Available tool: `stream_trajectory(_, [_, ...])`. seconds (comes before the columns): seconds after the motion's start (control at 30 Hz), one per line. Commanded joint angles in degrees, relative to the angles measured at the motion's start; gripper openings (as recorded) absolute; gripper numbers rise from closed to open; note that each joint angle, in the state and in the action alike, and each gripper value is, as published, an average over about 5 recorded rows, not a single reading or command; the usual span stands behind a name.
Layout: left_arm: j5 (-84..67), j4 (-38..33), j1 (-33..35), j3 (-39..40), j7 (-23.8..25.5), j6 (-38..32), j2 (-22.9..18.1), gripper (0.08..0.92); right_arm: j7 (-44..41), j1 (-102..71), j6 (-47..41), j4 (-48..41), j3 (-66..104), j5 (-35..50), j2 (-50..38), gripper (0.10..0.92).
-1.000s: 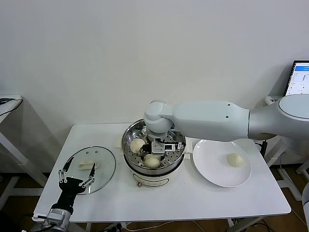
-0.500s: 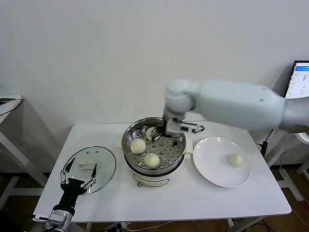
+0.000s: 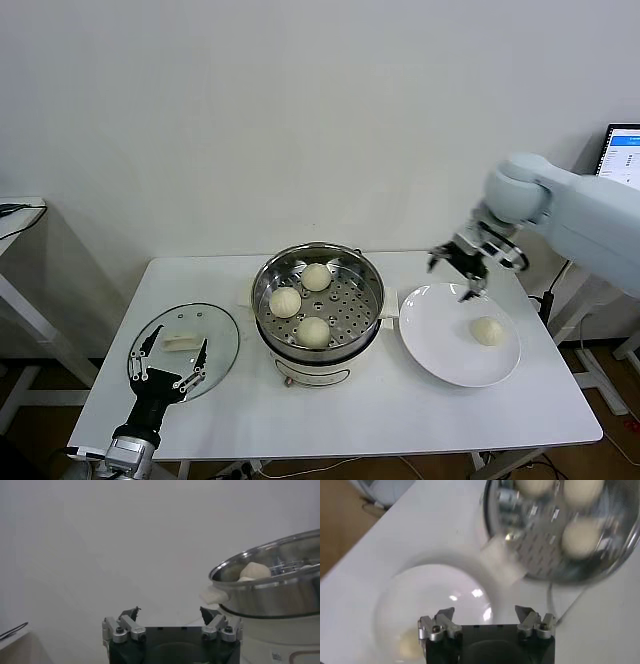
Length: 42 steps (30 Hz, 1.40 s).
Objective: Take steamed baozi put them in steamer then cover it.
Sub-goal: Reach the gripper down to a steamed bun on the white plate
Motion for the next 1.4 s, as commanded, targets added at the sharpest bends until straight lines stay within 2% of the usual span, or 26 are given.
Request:
stream_trajectory(0.03, [0.4,-0.3,0.4,0.5,0.0,-0.2,0.0,0.823,-1.7,-24.4,-6.9,-9.1,22.8,-11.3,-6.5,0.823])
stream_trajectory(0.27, [0.6,-0.3,0.8,0.5,-0.1,-0.4,-0.2,0.823,0.5,-30.7,-5.1,-17.7,31.3,-17.9,0.5,0.823])
stream_trajectory(0.57, [0.6,0.6,0.5,0.5,-0.2,-0.2,-0.3,0.823,2.6,-32.4,-3.7,-23.8,33.8,-20.6,6.5,0.823])
stream_trajectory(1.03, [0.5,1.6,-0.7,0.8,-0.2,0.4,-0.4,0.823,6.1,-34.9,-1.6,-28.1,37.0,-24.0,11.1,0.823])
stream_trajectory(1.4, [0.6,1.6,-0.5,0.7,-0.2,0.2,-0.5,0.823,6.4,-35.9,-1.5,-27.8,38.1,-25.1,11.5,0.823])
